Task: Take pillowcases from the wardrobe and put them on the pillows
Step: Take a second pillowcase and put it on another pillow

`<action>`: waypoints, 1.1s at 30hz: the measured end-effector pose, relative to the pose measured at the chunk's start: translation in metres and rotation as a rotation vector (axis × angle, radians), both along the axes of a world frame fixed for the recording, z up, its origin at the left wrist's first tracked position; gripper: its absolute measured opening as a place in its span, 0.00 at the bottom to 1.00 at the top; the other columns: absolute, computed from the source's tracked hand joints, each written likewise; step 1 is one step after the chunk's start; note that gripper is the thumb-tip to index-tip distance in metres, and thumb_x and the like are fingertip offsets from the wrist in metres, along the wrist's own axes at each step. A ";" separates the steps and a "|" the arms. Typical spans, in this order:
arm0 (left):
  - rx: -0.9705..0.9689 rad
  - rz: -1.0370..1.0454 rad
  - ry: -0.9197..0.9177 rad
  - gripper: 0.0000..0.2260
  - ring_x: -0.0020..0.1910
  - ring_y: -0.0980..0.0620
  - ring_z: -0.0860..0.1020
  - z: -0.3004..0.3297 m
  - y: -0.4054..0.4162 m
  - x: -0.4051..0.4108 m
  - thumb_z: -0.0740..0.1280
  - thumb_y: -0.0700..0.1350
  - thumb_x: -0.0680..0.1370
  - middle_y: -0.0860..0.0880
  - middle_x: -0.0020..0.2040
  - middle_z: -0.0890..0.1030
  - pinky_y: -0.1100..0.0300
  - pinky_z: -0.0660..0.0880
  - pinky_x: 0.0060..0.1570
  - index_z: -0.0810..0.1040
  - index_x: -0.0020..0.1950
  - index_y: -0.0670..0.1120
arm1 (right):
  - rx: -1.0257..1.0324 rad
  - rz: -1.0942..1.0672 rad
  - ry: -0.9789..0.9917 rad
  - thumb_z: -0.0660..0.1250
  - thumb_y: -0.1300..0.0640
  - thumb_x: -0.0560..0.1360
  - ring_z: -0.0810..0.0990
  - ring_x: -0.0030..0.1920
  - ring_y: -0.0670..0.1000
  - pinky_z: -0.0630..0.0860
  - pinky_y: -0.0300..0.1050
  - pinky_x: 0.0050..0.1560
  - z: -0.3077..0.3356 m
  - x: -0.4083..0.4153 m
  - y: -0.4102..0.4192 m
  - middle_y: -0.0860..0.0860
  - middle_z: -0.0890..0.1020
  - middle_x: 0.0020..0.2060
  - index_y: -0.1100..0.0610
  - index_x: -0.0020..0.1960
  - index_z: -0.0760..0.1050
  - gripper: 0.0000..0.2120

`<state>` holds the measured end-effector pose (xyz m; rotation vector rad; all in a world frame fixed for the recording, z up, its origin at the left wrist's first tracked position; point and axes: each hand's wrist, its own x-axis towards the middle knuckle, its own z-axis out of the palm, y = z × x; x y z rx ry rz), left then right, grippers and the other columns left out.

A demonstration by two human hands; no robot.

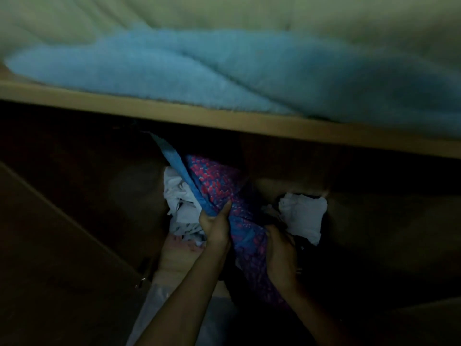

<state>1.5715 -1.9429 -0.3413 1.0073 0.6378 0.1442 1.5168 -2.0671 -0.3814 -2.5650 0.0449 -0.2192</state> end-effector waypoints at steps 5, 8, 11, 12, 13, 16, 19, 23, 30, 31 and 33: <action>-0.076 0.012 0.057 0.08 0.52 0.40 0.78 0.059 0.009 -0.045 0.68 0.34 0.73 0.39 0.57 0.78 0.43 0.75 0.56 0.76 0.51 0.41 | -0.009 0.017 0.040 0.61 0.63 0.75 0.79 0.49 0.55 0.76 0.49 0.50 0.070 -0.043 0.006 0.55 0.82 0.48 0.57 0.55 0.75 0.10; -0.086 0.023 0.177 0.05 0.44 0.44 0.79 0.101 0.014 -0.079 0.68 0.36 0.74 0.40 0.52 0.78 0.50 0.77 0.45 0.76 0.49 0.40 | -0.056 0.075 0.101 0.60 0.61 0.76 0.79 0.48 0.54 0.75 0.47 0.48 0.122 -0.070 0.009 0.55 0.81 0.48 0.56 0.55 0.75 0.10; -0.073 -0.030 0.304 0.17 0.52 0.40 0.78 0.135 0.013 -0.107 0.66 0.41 0.76 0.40 0.55 0.78 0.52 0.74 0.49 0.72 0.62 0.36 | -0.123 0.129 0.125 0.61 0.62 0.74 0.79 0.47 0.56 0.74 0.45 0.45 0.161 -0.096 0.007 0.56 0.82 0.47 0.57 0.53 0.76 0.10; -0.079 -0.073 0.340 0.18 0.57 0.39 0.76 0.143 0.010 -0.113 0.64 0.43 0.77 0.41 0.57 0.76 0.51 0.73 0.52 0.70 0.65 0.36 | -0.146 0.145 0.137 0.62 0.63 0.73 0.80 0.46 0.57 0.74 0.45 0.45 0.172 -0.104 0.006 0.58 0.82 0.46 0.58 0.52 0.77 0.10; -0.106 -0.091 0.369 0.18 0.59 0.39 0.74 0.152 0.007 -0.119 0.63 0.43 0.78 0.40 0.60 0.75 0.51 0.72 0.54 0.69 0.65 0.37 | -0.164 0.148 0.155 0.63 0.64 0.72 0.81 0.45 0.58 0.74 0.46 0.46 0.182 -0.112 0.006 0.59 0.83 0.45 0.60 0.51 0.78 0.09; -0.141 -0.188 0.457 0.19 0.62 0.38 0.72 0.169 0.011 -0.137 0.60 0.45 0.79 0.40 0.63 0.73 0.50 0.70 0.55 0.67 0.67 0.36 | -0.215 0.106 0.121 0.70 0.65 0.68 0.82 0.41 0.58 0.76 0.46 0.44 0.207 -0.133 0.010 0.59 0.83 0.41 0.62 0.48 0.80 0.09; -0.129 -0.346 0.489 0.24 0.66 0.41 0.71 0.160 0.028 -0.154 0.58 0.50 0.79 0.40 0.69 0.70 0.57 0.74 0.50 0.64 0.70 0.38 | -0.205 0.083 0.000 0.77 0.55 0.64 0.83 0.41 0.56 0.78 0.47 0.44 0.223 -0.161 0.025 0.57 0.84 0.41 0.60 0.49 0.80 0.17; -0.110 -0.490 0.546 0.23 0.67 0.38 0.69 0.162 0.033 -0.178 0.54 0.51 0.80 0.39 0.68 0.70 0.50 0.69 0.63 0.65 0.70 0.37 | -0.281 0.126 0.196 0.74 0.46 0.63 0.75 0.59 0.57 0.68 0.50 0.62 0.223 -0.201 0.048 0.57 0.77 0.60 0.58 0.71 0.61 0.42; -0.069 -0.592 0.545 0.20 0.51 0.41 0.72 0.188 0.029 -0.225 0.59 0.46 0.79 0.38 0.52 0.74 0.50 0.71 0.57 0.69 0.63 0.32 | -0.348 -0.008 0.338 0.62 0.61 0.72 0.70 0.62 0.54 0.60 0.46 0.61 0.241 -0.247 0.046 0.54 0.72 0.62 0.55 0.69 0.62 0.26; -0.041 -0.606 0.516 0.19 0.51 0.42 0.72 0.196 0.030 -0.231 0.61 0.46 0.78 0.38 0.53 0.74 0.49 0.71 0.59 0.70 0.62 0.32 | -0.328 -0.021 0.317 0.61 0.62 0.72 0.71 0.60 0.54 0.61 0.45 0.59 0.247 -0.253 0.042 0.54 0.74 0.61 0.54 0.68 0.64 0.25; 0.063 -0.562 0.403 0.14 0.50 0.43 0.75 0.214 0.034 -0.242 0.68 0.42 0.74 0.40 0.51 0.76 0.49 0.73 0.53 0.74 0.56 0.36 | -0.290 -0.036 0.260 0.61 0.64 0.71 0.72 0.59 0.53 0.64 0.45 0.56 0.261 -0.264 0.033 0.54 0.75 0.58 0.54 0.66 0.67 0.24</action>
